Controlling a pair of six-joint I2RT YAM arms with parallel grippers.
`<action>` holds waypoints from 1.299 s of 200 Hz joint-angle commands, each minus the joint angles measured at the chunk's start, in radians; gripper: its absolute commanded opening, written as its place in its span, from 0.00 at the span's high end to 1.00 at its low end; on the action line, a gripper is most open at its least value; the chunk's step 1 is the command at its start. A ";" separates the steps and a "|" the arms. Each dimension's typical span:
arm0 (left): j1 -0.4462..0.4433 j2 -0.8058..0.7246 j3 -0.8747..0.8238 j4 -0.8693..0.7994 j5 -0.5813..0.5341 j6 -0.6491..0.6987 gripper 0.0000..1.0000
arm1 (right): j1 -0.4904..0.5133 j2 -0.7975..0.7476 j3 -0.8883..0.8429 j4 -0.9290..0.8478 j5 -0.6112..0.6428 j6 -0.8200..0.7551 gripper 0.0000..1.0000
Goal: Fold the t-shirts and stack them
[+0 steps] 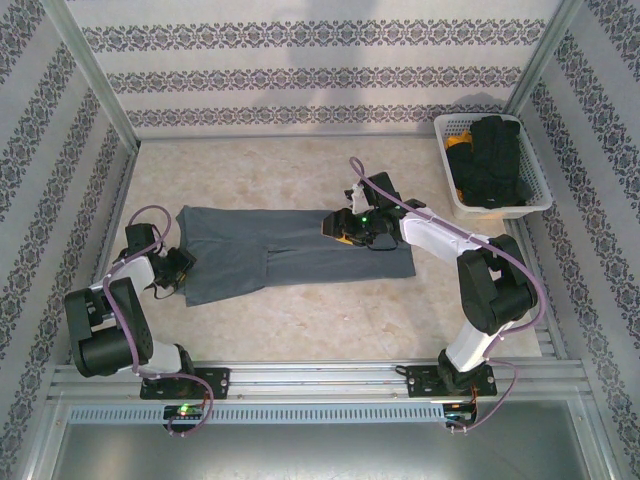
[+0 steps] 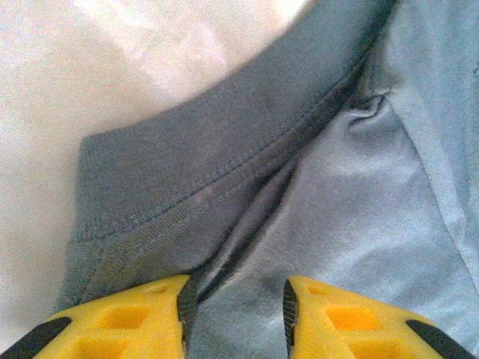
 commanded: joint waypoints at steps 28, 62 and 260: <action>-0.005 -0.020 -0.004 -0.052 -0.064 0.018 0.58 | 0.003 -0.004 -0.012 0.024 -0.015 0.017 0.46; -0.012 0.000 -0.027 -0.032 -0.011 -0.002 0.70 | 0.003 0.002 -0.008 0.026 -0.015 0.017 0.46; -0.005 -0.022 0.117 -0.182 -0.116 0.028 0.62 | -0.002 0.014 -0.018 0.022 -0.029 0.008 0.47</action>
